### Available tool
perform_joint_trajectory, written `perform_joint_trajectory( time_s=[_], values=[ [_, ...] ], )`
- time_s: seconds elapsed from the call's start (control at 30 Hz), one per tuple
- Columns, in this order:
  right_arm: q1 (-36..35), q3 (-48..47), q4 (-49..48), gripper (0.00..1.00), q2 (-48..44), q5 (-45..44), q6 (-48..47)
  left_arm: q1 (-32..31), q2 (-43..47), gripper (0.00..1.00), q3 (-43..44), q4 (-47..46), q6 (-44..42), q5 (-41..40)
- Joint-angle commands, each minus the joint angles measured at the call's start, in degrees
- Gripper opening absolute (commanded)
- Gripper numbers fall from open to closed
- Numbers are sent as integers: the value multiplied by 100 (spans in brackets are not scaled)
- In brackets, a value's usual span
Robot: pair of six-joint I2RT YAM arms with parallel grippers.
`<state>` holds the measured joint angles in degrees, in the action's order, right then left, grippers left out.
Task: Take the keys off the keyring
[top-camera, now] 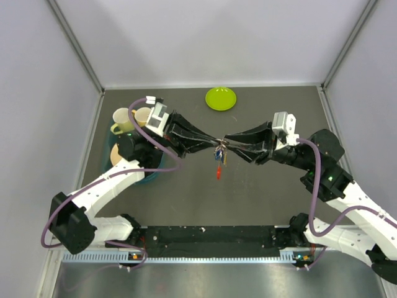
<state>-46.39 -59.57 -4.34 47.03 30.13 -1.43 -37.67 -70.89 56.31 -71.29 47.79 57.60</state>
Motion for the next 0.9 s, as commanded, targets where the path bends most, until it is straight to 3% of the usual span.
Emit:
perform_joint_trajectory(
  time_s=[0.0, 0.33, 0.73, 0.77, 0.87],
  values=[
    [-46, -143, -287, 28, -18, -165, 82, 14, -3, 0, 20, -122, -121, -109],
    [-45, -151, -278, 36, -53, -324, 99, 5, 40, 0, -15, -26, -200, -109],
    [-45, -107, -313, 31, -150, -420, 99, 14, -3, 0, -33, -8, -217, -127],
    [-54, -116, -287, 30, -141, -429, 99, 5, 5, 0, -33, -8, -217, -127],
    [-45, -134, -208, 4, -106, -429, 108, 5, -3, 0, -15, -8, -209, -144]
  ],
)
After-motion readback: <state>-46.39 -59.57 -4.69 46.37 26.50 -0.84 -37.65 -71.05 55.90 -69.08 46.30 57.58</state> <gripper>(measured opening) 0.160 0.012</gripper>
